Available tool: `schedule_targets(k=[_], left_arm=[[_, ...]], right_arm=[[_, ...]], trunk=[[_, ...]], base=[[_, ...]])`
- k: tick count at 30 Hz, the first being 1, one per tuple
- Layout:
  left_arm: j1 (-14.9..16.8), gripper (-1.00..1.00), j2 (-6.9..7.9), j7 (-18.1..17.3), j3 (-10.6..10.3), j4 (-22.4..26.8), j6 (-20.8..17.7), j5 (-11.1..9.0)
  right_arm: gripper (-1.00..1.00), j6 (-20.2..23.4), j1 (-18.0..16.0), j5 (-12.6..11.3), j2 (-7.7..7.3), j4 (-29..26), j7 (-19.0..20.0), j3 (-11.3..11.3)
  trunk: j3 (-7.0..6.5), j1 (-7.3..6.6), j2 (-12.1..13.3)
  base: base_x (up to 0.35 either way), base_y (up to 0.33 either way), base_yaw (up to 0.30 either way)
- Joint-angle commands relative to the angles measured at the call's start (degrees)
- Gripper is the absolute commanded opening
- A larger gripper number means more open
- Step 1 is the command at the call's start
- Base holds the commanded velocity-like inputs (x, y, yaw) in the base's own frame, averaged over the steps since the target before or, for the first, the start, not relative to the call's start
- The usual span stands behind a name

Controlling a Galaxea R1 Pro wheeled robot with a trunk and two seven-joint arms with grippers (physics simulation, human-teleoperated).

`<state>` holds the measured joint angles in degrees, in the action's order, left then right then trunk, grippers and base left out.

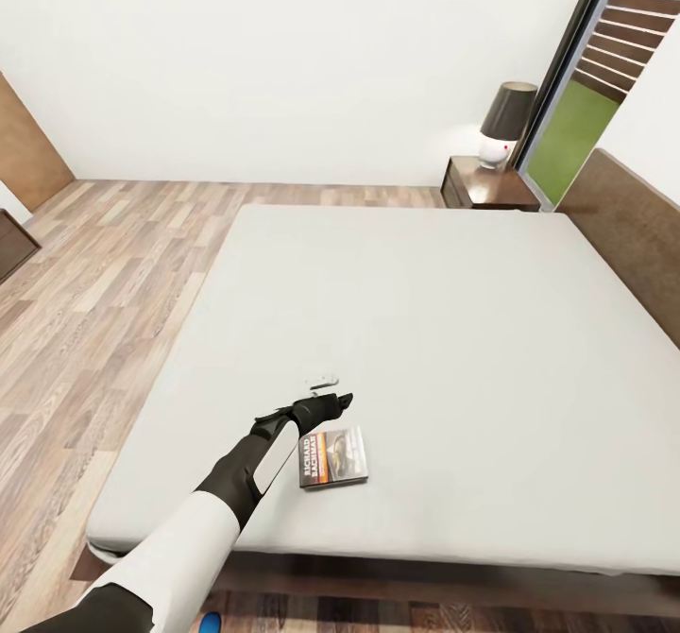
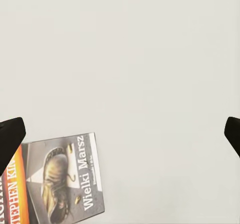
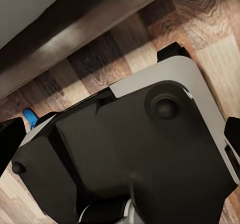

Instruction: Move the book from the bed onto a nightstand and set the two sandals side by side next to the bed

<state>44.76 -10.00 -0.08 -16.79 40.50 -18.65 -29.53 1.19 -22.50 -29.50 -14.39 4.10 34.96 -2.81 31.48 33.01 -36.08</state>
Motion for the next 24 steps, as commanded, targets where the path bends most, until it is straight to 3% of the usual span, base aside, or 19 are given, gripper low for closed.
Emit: schedule_targets(k=[1, 24], left_arm=[[0.0, 1.00, 0.00, 0.0, 0.0, 0.1, -0.2, -0.3], [0.0, 1.00, 0.00, 0.0, 0.0, 0.0, -0.2, -0.3]], right_arm=[[1.00, 0.1, -0.1, -0.2, -0.03, 0.2, 0.3, -0.3], [1.00, 0.1, -0.1, -0.2, -0.03, 0.2, 0.3, -0.3]], trunk=[[0.24, 0.24, -0.5], [4.37, 5.29, -9.7]], base=[[0.000, 0.000, 0.000], [0.000, 0.000, 0.000]])
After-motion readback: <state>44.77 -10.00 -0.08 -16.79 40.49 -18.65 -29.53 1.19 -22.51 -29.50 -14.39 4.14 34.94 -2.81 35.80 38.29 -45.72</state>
